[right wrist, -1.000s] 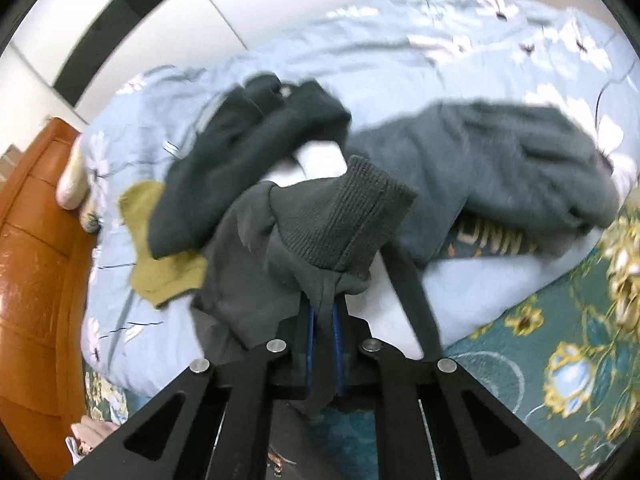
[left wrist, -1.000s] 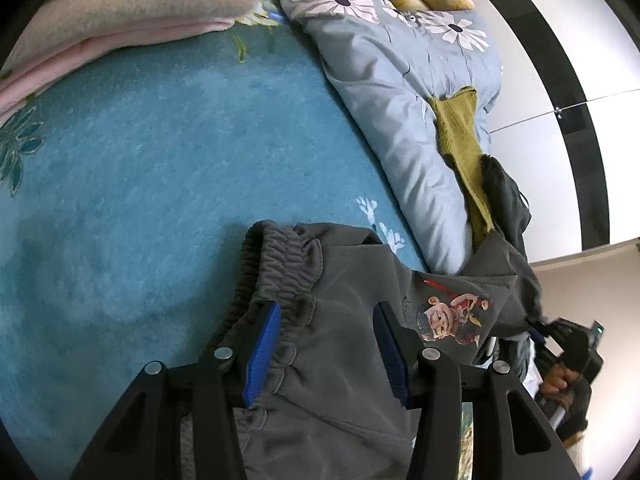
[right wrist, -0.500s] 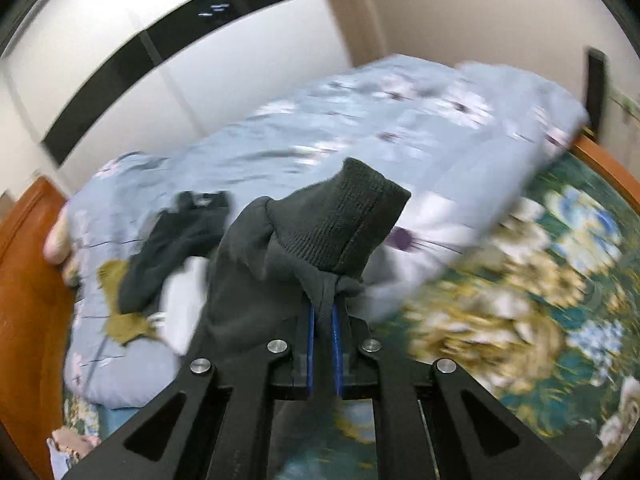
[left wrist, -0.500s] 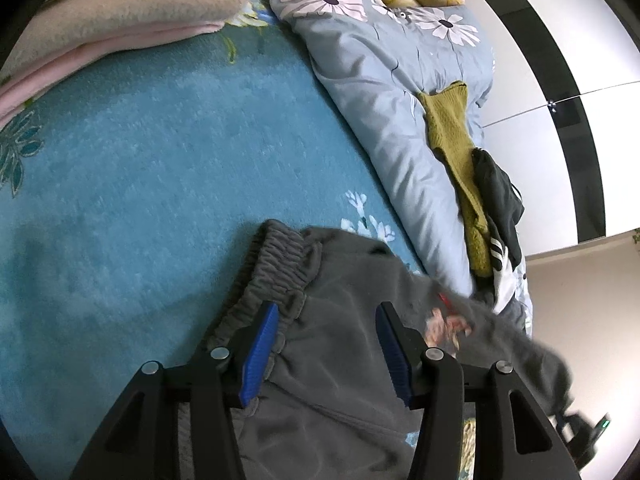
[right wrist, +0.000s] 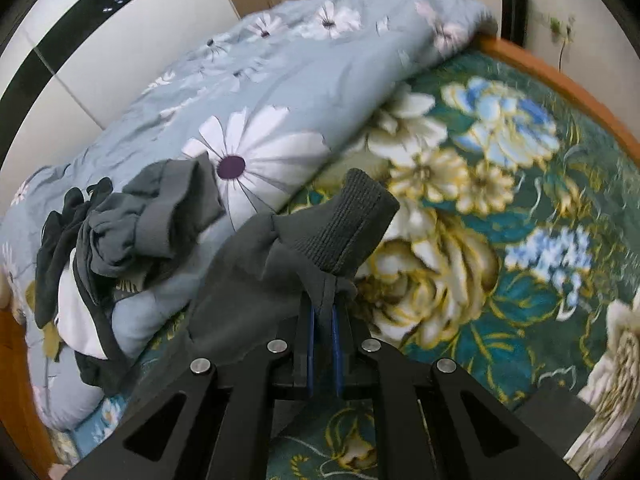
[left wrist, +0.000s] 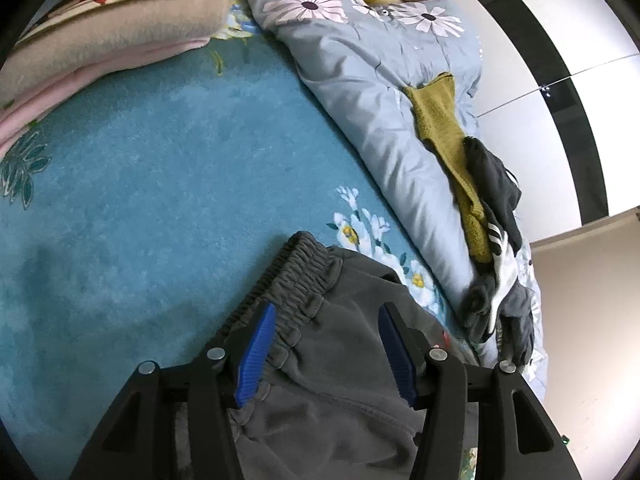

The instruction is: Fold clothes

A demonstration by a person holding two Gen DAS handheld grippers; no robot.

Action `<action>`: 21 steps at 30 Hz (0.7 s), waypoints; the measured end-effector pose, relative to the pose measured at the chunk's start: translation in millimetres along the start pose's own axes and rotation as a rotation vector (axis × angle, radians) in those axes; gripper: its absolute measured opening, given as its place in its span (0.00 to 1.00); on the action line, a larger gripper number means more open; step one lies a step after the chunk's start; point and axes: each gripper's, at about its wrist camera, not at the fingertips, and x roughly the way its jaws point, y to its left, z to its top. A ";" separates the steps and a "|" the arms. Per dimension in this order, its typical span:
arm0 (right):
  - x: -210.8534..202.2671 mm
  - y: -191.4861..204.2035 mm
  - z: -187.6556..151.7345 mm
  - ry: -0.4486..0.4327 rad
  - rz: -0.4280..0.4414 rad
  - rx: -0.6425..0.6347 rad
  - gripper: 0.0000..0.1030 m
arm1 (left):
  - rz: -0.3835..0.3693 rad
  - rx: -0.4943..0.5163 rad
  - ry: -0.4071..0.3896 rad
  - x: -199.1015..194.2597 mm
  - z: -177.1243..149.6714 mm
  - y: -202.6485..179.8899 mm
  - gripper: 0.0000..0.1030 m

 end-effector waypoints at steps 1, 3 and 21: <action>-1.2 2.1 -1.9 0.001 0.004 -0.025 0.07 | 0.004 0.009 -0.001 -0.5 -1.1 -2.3 0.57; -3.5 6.3 -5.7 0.004 0.013 -0.076 0.09 | 0.009 0.028 0.004 -2.1 -3.3 -5.8 0.57; -71.8 -24.0 -78.4 0.057 0.107 -0.275 0.42 | 0.084 0.168 -0.021 -46.5 -19.6 -24.5 0.59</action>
